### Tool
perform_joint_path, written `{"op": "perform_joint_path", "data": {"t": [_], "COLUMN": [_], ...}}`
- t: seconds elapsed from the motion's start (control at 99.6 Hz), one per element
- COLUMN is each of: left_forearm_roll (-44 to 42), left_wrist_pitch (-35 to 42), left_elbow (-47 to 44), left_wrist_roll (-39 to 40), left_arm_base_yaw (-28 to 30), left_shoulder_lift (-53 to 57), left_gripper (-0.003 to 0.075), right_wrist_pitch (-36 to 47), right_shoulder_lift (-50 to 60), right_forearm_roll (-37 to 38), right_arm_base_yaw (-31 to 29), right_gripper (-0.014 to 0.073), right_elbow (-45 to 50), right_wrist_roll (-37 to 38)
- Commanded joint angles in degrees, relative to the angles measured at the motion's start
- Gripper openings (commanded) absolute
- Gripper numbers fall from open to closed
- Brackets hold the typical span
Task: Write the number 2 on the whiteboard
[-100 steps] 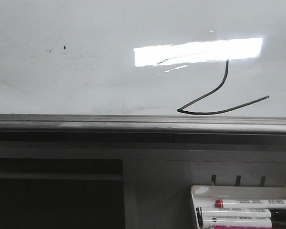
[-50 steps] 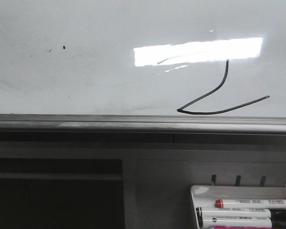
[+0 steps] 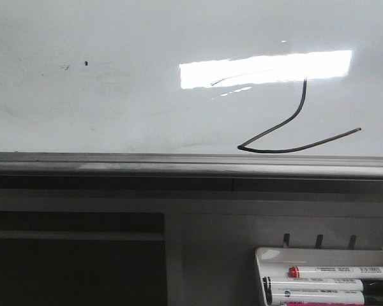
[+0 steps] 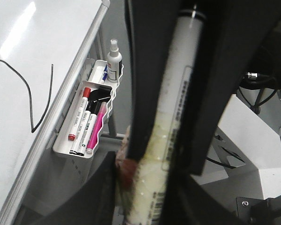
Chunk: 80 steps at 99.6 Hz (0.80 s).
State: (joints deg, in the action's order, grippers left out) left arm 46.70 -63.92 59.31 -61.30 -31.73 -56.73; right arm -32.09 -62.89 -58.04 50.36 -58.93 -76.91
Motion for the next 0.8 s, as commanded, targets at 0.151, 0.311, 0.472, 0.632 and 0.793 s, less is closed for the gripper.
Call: {"op": "perform_joint_path", "data": {"t": [0.151,0.311,0.472,0.632,0.793], "left_forearm_roll": [1.0,0.2,0.2,0.2,0.2], "left_wrist_pitch": [-0.2,-0.8,-1.3,-1.6,-1.0], "left_elbow": [1.9,1.9,1.9,1.9,1.9], "left_wrist_roll": [0.6,0.6,0.6,0.6,0.6], "left_arm_base_yaw": [-0.3,-0.3,-0.3,-0.3,-0.3], "left_shoulder_lift": [0.5,0.5,0.6,0.6,0.6], "left_gripper": [0.0138,0.0351,0.0316,0.0188,-0.0003], "right_wrist_pitch": [-0.1,0.0,-0.2,-1.0,-1.8], "right_shoulder_lift": [0.9,0.9,0.9,0.9,0.8], "right_forearm_roll": [-2.0,-2.0,-2.0,-1.9,-1.9], "right_arm_base_yaw": [0.4,0.4,0.4,0.4,0.4], "right_gripper": [-0.0062,-0.0062,-0.0062,-0.0062,-0.0062], "right_elbow": [-2.0,-2.0,-2.0,-2.0,-2.0], "right_wrist_roll": [-0.4,-0.4,-0.4,-0.4,-0.4]}}
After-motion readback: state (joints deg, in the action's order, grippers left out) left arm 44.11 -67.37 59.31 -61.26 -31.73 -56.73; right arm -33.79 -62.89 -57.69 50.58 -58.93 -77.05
